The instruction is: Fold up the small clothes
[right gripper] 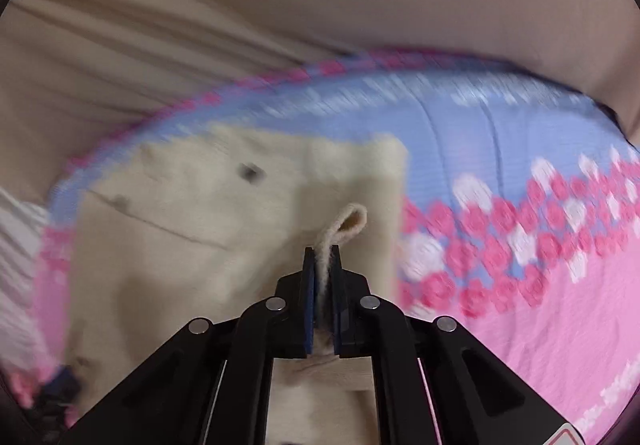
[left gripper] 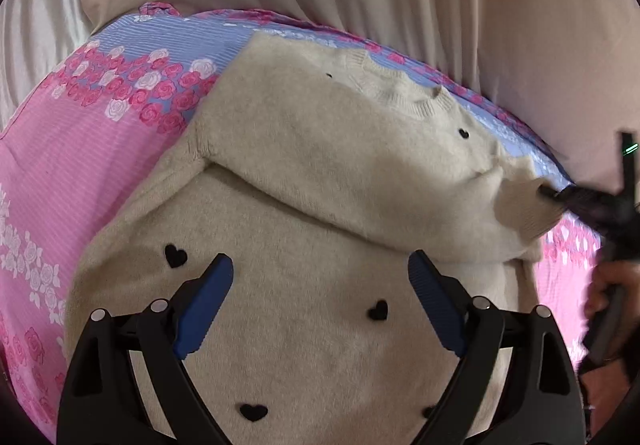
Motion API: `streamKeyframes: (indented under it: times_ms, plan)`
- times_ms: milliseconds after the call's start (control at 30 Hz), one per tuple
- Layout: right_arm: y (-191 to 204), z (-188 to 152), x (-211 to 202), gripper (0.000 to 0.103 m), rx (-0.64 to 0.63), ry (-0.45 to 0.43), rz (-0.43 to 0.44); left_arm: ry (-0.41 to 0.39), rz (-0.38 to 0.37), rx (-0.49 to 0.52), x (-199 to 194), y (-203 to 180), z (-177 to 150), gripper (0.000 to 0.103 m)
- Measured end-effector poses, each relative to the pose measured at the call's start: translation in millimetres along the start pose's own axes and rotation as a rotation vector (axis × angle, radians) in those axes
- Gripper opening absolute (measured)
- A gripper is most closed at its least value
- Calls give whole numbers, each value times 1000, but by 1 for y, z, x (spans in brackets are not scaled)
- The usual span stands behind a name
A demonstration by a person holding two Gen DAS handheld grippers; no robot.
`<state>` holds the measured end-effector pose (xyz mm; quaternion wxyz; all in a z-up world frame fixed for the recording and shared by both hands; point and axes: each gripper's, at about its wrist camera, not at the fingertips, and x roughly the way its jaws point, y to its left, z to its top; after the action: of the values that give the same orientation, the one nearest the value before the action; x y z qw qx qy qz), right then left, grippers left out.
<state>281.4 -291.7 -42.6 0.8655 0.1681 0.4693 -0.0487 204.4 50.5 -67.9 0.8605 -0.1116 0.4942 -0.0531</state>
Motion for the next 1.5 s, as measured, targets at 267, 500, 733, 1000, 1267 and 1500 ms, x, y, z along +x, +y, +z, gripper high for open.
streamKeyframes:
  times_ms: [267, 500, 733, 1000, 1267, 1500]
  plan:
    - [8, 34, -16, 6, -96, -85, 17, -46, 8, -43, 1, 7, 20, 87]
    - [-41, -16, 51, 6, 47, 112, -55, 14, -109, -205, 22, 32, 34, 89]
    - [-39, -14, 49, 6, -5, 119, -65, -29, -252, -371, 33, 58, 109, 90]
    - [-32, -25, 42, 13, 3, 117, -81, 93, 63, -246, 144, 53, 203, 50]
    - [-32, -16, 30, 44, 23, 66, -77, -10, 152, -308, 150, 84, 211, 8]
    - [-29, -8, 53, 10, -19, 85, -94, -14, 134, -268, 152, 90, 217, 8]
